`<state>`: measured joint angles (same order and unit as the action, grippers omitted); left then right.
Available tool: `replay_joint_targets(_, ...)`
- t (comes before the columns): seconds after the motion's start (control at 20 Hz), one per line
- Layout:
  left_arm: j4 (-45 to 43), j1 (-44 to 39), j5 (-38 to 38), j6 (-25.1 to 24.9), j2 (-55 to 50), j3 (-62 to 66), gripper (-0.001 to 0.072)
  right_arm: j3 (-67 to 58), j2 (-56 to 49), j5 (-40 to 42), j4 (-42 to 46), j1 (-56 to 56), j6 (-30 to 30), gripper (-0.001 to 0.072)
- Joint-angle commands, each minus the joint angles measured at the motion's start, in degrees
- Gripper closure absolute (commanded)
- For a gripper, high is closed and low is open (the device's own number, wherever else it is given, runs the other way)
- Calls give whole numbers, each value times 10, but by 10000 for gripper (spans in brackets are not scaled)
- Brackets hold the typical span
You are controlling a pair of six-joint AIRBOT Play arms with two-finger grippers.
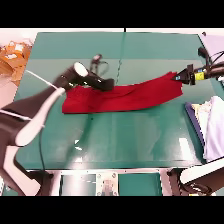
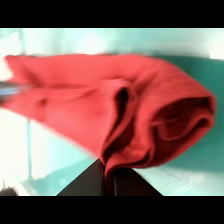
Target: Fold the shirts.
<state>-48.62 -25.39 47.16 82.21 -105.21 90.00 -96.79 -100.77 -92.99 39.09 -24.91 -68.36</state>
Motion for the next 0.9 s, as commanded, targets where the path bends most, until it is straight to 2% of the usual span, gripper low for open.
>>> replay_joint_targets(0.0,52,-77,-62,4,-76,23,685,-7,92,-33,-43,27,-66,695)
replay_joint_targets(0.3,52,-119,-57,33,-134,87,684,-35,143,-33,-101,89,-95,695)
replay_joint_targets(0.45,53,-104,-7,32,-133,102,684,-33,141,-31,-95,100,-95,695)
replay_joint_targets(0.65,4,-42,166,33,-129,196,685,-31,141,-22,-94,114,-96,695)
replay_joint_targets(0.8,-171,9,323,79,-96,277,684,-23,141,-8,-93,157,-110,695)
replay_joint_targets(0.85,-219,27,363,80,-80,289,684,-18,141,3,-93,180,-115,694)
